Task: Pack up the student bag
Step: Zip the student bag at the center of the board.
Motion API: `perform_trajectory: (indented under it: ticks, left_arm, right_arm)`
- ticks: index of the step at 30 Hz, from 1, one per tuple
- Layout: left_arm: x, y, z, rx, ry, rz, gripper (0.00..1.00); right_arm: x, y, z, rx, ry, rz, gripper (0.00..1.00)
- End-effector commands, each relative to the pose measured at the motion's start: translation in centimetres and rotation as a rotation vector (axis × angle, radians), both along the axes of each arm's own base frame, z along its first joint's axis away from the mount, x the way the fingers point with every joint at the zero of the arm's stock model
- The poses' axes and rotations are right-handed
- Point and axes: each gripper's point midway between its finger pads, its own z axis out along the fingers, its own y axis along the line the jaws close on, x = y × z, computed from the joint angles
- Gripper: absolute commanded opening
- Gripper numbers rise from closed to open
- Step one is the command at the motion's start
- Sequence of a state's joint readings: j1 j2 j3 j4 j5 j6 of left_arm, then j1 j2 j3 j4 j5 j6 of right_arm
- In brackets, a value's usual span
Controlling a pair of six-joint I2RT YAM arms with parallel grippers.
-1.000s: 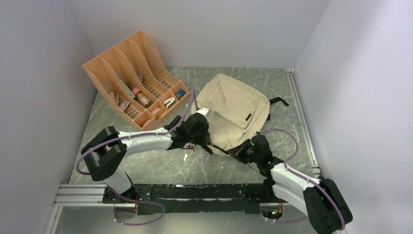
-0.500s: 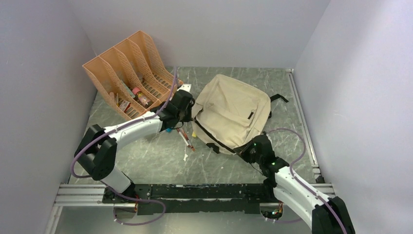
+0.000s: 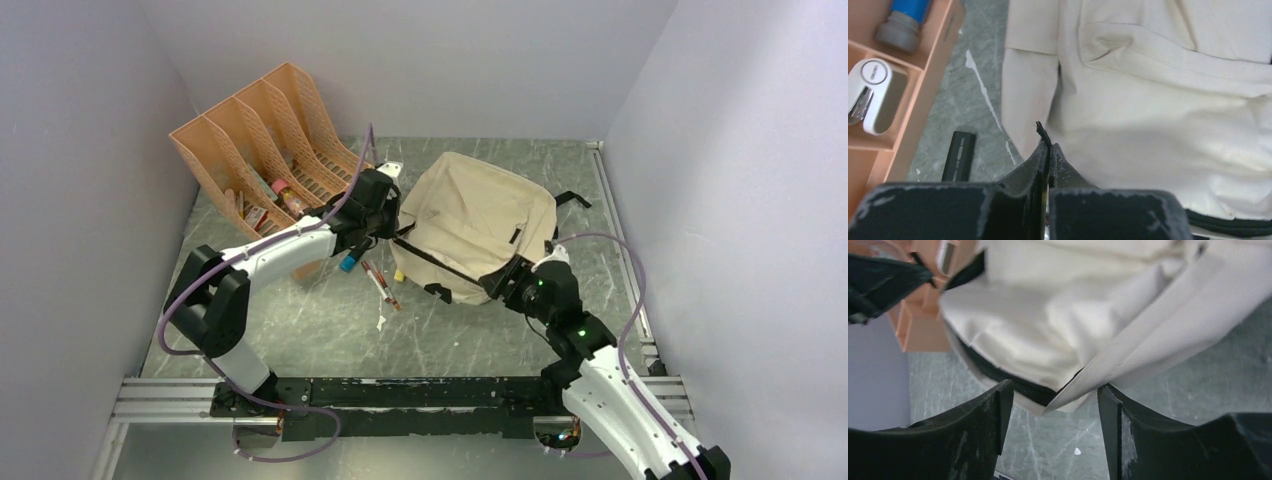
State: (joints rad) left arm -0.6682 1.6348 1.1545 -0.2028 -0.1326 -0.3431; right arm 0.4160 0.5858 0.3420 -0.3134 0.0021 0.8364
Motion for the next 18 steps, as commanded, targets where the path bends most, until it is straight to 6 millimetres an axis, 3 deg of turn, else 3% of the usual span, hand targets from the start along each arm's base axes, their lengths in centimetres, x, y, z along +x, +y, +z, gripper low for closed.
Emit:
perform_trajectory:
  ticks: [1, 6, 12, 18]
  left_arm:
    - [0.7, -2.6, 2.3, -0.061, -0.056, -0.134, 0.05]
    - [0.8, -2.9, 2.6, -0.069, -0.053, -0.134, 0.05]
    - [0.8, -2.8, 2.8, -0.087, -0.055, -0.123, 0.05]
    - [0.7, -2.6, 2.4, -0.078, -0.039, -0.111, 0.05]
  right_arm:
    - [1.0, 1.3, 5.4, -0.06, -0.2, 0.167, 0.68]
    - [2.4, 4.5, 7.9, -0.06, -0.291, 0.353, 0.72]
    - [4.2, 5.3, 11.7, -0.128, -0.388, 0.389, 0.72]
    - [3.5, 6.2, 15.2, -0.106, -0.49, 0.423, 0.72]
